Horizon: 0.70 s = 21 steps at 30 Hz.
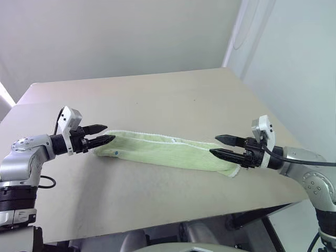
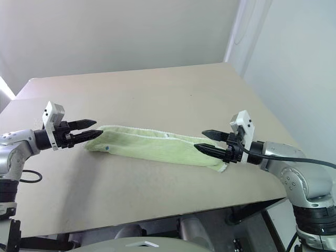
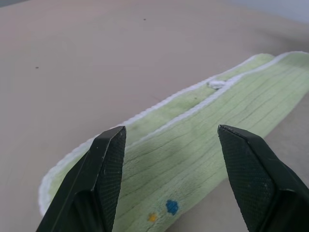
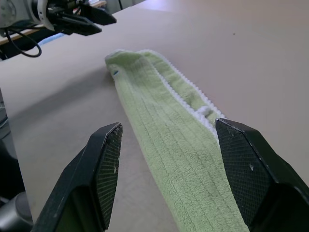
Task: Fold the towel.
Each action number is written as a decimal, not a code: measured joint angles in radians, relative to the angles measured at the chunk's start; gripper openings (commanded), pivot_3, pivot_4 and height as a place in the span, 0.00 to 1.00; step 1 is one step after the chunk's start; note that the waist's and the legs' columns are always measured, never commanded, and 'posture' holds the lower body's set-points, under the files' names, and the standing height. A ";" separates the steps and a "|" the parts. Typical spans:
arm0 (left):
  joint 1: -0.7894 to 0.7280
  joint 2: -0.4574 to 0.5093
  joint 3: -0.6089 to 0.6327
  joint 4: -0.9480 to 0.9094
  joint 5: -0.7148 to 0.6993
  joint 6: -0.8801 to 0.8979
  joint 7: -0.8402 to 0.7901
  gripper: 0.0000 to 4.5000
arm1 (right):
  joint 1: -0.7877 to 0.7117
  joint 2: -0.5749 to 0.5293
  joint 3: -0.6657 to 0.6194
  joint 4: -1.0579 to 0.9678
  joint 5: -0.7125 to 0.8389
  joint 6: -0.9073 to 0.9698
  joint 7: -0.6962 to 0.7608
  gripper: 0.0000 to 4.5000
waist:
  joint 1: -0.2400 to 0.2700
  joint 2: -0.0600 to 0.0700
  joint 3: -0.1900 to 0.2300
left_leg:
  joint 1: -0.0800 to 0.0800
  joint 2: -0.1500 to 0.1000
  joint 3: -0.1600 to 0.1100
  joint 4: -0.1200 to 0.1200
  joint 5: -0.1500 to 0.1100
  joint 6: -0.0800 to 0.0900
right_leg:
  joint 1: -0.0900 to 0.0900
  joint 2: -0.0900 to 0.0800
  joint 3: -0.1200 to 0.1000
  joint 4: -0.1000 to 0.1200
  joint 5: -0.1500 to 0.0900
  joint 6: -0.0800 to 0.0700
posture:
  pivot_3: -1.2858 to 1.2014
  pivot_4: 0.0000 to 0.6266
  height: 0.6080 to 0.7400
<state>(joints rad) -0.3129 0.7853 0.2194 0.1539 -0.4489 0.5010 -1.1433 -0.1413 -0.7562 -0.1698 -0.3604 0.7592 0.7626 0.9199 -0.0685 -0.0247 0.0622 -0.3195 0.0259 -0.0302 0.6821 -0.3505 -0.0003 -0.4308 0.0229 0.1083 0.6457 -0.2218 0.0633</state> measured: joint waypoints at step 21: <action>-0.087 -0.046 -0.049 0.236 0.076 -0.078 0.102 0.71 | 0.032 -0.016 -0.003 0.135 -0.199 0.035 -0.231 0.71 | -0.003 0.000 0.001 | -0.001 -0.001 0.000 0.000 0.000 0.000 | -0.001 0.000 0.000 0.000 0.000 0.000 | 0.52 0.00 0.79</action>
<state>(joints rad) -0.4000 0.7393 0.1700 0.3904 -0.3725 0.4229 -1.0408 -0.1095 -0.7720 -0.1727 -0.2251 0.5605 0.7973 0.6889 -0.0710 -0.0251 0.0629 -0.3203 0.0253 -0.0297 0.6817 -0.3505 -0.0003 -0.4316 0.0230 0.1086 0.6454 -0.2218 0.0633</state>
